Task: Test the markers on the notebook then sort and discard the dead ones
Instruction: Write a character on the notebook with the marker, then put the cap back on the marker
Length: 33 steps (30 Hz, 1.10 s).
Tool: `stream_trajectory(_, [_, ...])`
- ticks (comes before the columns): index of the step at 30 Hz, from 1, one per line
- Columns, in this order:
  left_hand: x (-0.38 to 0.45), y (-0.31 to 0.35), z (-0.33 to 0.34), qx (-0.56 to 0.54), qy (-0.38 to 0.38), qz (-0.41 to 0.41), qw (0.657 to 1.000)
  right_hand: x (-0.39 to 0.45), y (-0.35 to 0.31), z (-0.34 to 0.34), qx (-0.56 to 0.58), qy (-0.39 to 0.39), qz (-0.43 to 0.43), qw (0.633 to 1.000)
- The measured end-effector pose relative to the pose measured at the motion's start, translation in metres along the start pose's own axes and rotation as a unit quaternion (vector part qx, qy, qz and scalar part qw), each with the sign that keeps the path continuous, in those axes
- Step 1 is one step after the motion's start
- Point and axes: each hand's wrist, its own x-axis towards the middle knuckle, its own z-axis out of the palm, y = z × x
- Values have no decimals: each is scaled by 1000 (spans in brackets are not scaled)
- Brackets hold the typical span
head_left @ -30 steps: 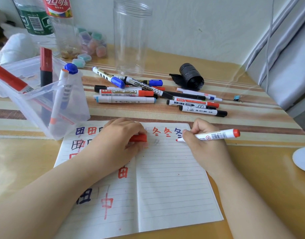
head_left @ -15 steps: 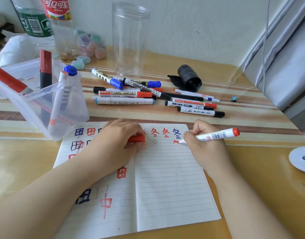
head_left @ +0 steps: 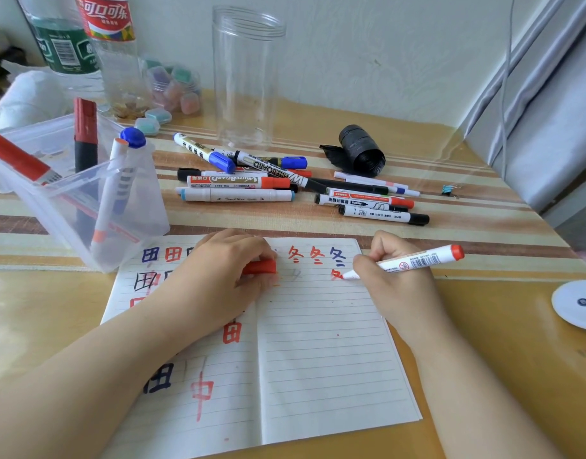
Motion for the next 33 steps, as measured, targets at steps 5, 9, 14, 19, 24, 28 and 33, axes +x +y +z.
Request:
stream_trajectory(5, [0,0,0,7,2,-4,1000,0,0,0,-11,-24,2,1000])
stream_trajectory(9, [0,-1,0,4,2,-2,1000,-1,-1,0,-2,-18,-1,1000])
stream_trajectory(14, [0,0,1,3,8,0,1000,-1,0,-1,-15,-20,7,1000])
stream_trajectory(19, [-1,4,-5,-12,7,-11,1000,-3,-8,-2,73,23,11,997])
stream_trajectory(24, [0,23,-23,-90,17,-5,996,-7,-40,-9,163,-37,-15,986])
stream_trajectory(28, [-1,43,-39,-126,-33,26,991,-12,-65,-14,189,-107,-46,975])
stream_trajectory(33, [-6,63,-50,-125,-36,47,990,-19,-81,-15,209,-115,-67,969])
